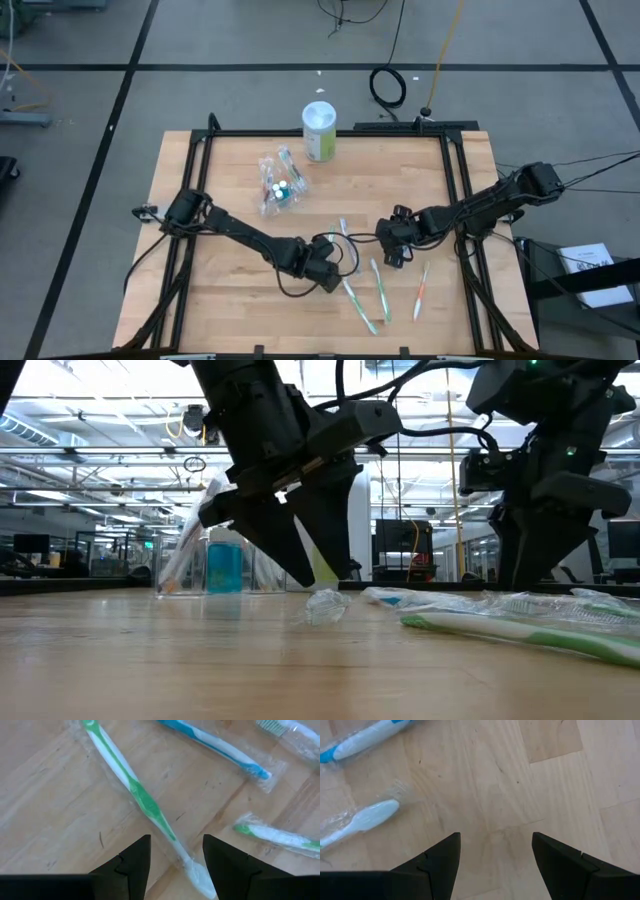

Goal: Pick & Place toothbrushing station
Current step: Put the green toothbrush into the transparent organizer

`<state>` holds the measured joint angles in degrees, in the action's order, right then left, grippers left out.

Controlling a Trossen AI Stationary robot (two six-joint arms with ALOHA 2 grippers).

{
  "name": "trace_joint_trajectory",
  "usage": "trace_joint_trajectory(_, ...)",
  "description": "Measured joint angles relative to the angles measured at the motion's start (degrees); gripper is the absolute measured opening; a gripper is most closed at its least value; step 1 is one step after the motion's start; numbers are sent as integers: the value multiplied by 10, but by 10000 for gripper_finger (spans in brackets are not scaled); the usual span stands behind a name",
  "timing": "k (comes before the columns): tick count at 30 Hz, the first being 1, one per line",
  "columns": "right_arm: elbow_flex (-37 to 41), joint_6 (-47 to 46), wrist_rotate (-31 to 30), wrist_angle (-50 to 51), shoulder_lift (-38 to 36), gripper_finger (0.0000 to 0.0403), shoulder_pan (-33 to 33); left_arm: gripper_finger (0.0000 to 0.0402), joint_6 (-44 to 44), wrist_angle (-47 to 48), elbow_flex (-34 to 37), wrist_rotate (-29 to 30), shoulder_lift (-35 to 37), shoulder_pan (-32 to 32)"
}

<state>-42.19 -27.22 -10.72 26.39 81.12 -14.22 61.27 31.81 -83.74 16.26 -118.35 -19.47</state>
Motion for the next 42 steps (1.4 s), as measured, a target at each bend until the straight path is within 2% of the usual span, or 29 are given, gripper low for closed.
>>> trace_joint_trajectory(5,0,5,-1,1,0,238,0,186,5,0,0,-13,0,7)
trace_joint_trajectory(13,0,5,-2,-8,0,238,0,186,-2,1,0,3,0,33)
trace_joint_trajectory(16,0,5,-2,-20,0,238,0,186,-37,1,0,6,0,48)
trace_joint_trajectory(20,0,9,-1,-24,0,238,0,186,-226,1,0,-3,0,57)
trace_joint_trajectory(27,0,14,0,-24,0,238,0,186,-678,16,0,-10,5,17)
trace_joint_trajectory(30,0,14,1,-25,0,238,0,186,-847,18,0,17,21,-5)
trace_joint_trajectory(33,0,29,1,-27,0,238,0,186,-972,16,0,72,33,-28)
trace_joint_trajectory(35,0,33,2,-28,0,238,0,186,-1053,27,-1,81,35,-37)
trace_joint_trajectory(37,0,33,3,-32,0,238,0,186,-1128,48,-1,65,34,-42)
trace_joint_trajectory(39,0,33,3,-35,0,238,0,186,-1177,60,-1,25,25,-43)
trace_joint_trajectory(42,0,33,3,-42,0,238,0,186,-1221,49,0,22,8,-44)
